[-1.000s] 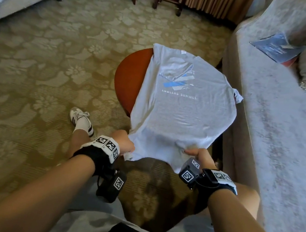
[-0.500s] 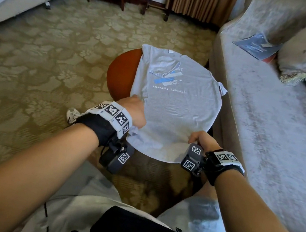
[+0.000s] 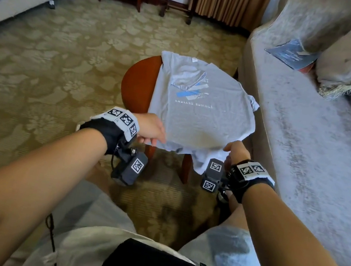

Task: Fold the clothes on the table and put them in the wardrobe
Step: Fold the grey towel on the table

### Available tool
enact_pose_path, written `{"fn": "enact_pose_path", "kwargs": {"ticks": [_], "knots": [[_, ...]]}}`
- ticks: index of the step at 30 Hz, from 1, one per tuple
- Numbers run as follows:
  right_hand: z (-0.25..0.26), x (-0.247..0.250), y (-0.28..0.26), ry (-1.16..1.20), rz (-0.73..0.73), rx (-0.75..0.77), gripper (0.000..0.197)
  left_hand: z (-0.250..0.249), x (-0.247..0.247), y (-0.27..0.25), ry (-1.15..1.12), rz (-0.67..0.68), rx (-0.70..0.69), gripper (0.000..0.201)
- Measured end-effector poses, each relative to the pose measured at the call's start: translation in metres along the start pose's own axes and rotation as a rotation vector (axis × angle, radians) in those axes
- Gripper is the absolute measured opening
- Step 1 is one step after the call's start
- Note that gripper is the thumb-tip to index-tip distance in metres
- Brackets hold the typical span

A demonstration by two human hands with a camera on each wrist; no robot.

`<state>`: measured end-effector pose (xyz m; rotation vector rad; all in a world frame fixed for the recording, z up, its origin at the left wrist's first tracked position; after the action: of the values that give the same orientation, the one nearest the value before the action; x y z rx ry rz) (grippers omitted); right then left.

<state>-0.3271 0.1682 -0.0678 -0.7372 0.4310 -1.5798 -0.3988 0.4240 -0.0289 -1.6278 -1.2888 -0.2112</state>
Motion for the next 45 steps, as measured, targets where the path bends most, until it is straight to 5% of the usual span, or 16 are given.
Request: {"fn": "enact_pose_path", "kwargs": {"ticks": [10,15,20,22,27,32,35,40,45], "knots": [[0.057,-0.114,0.018,0.001,0.206,0.127,0.012,0.05,0.06,0.064,-0.433,-0.381,0.23,0.013],[0.07,-0.17,0.032,-0.221,0.364,0.208,0.022,0.043,0.058,0.092,-0.742,-0.247,0.263,0.006],[0.079,-0.185,0.04,-0.581,0.318,0.281,0.04,0.041,0.061,0.099,-0.656,-0.166,0.255,0.013],[0.08,-0.185,0.039,-0.648,0.345,0.313,0.028,0.043,0.061,0.103,-0.601,-0.205,0.242,0.016],[0.081,-0.177,0.036,-0.265,0.401,0.253,0.01,0.035,0.067,0.106,-0.662,-0.332,0.122,0.021],[0.078,-0.175,0.035,-0.296,0.352,0.303,0.011,0.037,0.05,0.101,-0.864,-0.141,0.196,0.065],[0.072,-0.172,0.041,-0.252,0.321,0.261,0.007,0.039,0.045,0.099,-0.823,-0.127,0.191,0.04],[0.07,-0.17,0.047,-0.229,0.328,0.231,0.008,0.044,0.046,0.096,-0.802,-0.104,0.182,0.039],[0.07,-0.176,0.047,-0.287,0.407,0.258,0.023,0.052,0.051,0.089,-0.685,-0.254,0.179,0.005]]}}
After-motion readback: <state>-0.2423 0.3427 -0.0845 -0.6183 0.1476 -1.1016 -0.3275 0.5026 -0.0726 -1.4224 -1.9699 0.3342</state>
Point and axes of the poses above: each hand's wrist, its own y-axis towards the middle knuckle, its own x-axis out of the back of the hand, z = x × y, the point moved 5 cm from there along y, towards the middle knuckle, and after that the axes turned 7 degrees about y, right-handed, at the moved point
